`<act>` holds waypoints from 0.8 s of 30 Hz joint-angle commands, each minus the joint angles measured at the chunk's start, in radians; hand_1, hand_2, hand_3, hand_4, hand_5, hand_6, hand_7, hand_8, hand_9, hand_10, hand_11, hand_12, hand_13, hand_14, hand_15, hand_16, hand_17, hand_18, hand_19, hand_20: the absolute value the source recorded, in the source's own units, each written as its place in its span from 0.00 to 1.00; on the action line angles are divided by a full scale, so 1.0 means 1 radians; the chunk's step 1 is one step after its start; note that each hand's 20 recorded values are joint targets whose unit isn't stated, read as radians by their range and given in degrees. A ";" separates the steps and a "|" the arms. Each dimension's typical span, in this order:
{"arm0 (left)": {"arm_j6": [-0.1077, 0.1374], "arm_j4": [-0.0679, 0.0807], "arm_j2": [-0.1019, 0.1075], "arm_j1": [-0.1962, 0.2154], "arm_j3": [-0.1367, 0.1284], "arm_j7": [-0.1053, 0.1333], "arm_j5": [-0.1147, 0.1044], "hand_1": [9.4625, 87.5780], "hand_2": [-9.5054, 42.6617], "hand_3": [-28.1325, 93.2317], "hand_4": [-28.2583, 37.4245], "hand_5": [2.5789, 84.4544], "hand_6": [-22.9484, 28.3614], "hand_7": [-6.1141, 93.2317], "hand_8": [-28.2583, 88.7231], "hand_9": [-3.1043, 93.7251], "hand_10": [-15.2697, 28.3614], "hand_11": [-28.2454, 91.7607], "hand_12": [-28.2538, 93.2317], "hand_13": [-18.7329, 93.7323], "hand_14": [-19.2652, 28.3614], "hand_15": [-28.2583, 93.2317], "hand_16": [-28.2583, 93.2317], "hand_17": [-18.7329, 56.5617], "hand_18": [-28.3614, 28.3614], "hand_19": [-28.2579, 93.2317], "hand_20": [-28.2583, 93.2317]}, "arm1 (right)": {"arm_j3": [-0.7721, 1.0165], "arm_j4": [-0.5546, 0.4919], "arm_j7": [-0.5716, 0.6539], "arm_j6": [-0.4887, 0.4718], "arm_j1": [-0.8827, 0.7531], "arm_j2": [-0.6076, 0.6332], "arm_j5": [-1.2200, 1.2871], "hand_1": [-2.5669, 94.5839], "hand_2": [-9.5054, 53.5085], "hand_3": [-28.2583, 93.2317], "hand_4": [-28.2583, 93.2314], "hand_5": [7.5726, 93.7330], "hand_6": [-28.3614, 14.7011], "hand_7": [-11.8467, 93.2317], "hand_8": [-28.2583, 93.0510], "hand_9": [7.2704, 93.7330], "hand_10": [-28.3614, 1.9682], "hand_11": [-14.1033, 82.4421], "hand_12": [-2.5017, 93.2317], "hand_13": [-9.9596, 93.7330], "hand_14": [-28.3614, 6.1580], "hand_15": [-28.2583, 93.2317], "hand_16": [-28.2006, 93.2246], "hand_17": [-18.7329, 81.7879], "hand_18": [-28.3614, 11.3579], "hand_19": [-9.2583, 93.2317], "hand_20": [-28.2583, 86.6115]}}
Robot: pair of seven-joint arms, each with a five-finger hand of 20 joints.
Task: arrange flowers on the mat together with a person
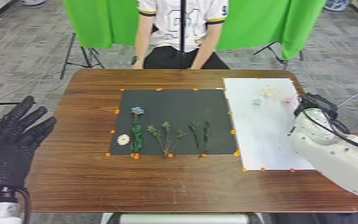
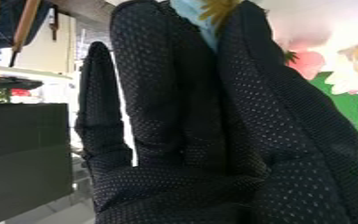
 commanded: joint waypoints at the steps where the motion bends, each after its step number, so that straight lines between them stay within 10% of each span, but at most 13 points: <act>1: -0.006 0.003 -0.001 0.017 0.002 0.001 -0.004 0.15 0.31 0.86 0.05 0.38 0.56 0.16 0.17 0.34 0.69 0.39 0.33 0.34 0.85 0.58 0.20 0.14 0.84 0.58 0.39 | -0.002 -0.003 0.000 0.068 -0.034 0.000 -0.033 0.71 0.00 0.69 0.00 0.92 0.71 0.25 0.24 1.00 0.64 0.23 0.33 0.87 0.66 0.65 0.42 0.46 0.20 0.85 0.32; 8: -0.006 0.003 0.011 0.023 -0.001 0.008 -0.009 0.15 0.31 0.86 0.05 0.38 0.56 0.16 0.17 0.34 0.69 0.39 0.33 0.34 0.85 0.58 0.20 0.14 0.84 0.58 0.39 | 0.019 -0.056 -0.003 0.145 -0.045 0.014 -0.092 0.71 0.00 0.71 0.00 0.94 0.72 0.25 0.24 1.00 0.67 0.26 0.34 0.90 0.76 0.62 0.45 0.47 0.25 0.86 0.31; 13: -0.014 -0.001 -0.011 0.012 -0.011 -0.030 0.016 0.15 0.31 0.86 0.05 0.38 0.56 0.16 0.17 0.34 0.69 0.39 0.33 0.34 0.85 0.58 0.20 0.14 0.84 0.58 0.39 | 0.041 -0.143 -0.013 0.188 -0.048 0.032 -0.145 0.68 0.00 0.73 0.00 0.94 0.75 0.26 0.24 1.00 0.72 0.27 0.35 0.91 0.80 0.60 0.48 0.46 0.27 0.86 0.31; 24: -0.013 -0.018 0.007 0.044 -0.044 -0.009 0.014 0.15 0.31 0.86 0.05 0.38 0.56 0.16 0.17 0.34 0.69 0.39 0.33 0.34 0.85 0.58 0.20 0.14 0.84 0.58 0.39 | -0.005 -0.379 -0.209 0.241 0.084 -0.047 -0.091 0.66 0.00 0.76 0.00 0.94 0.76 0.27 0.24 1.00 0.75 0.28 0.36 0.91 0.84 0.57 0.52 0.46 0.29 0.86 0.32</act>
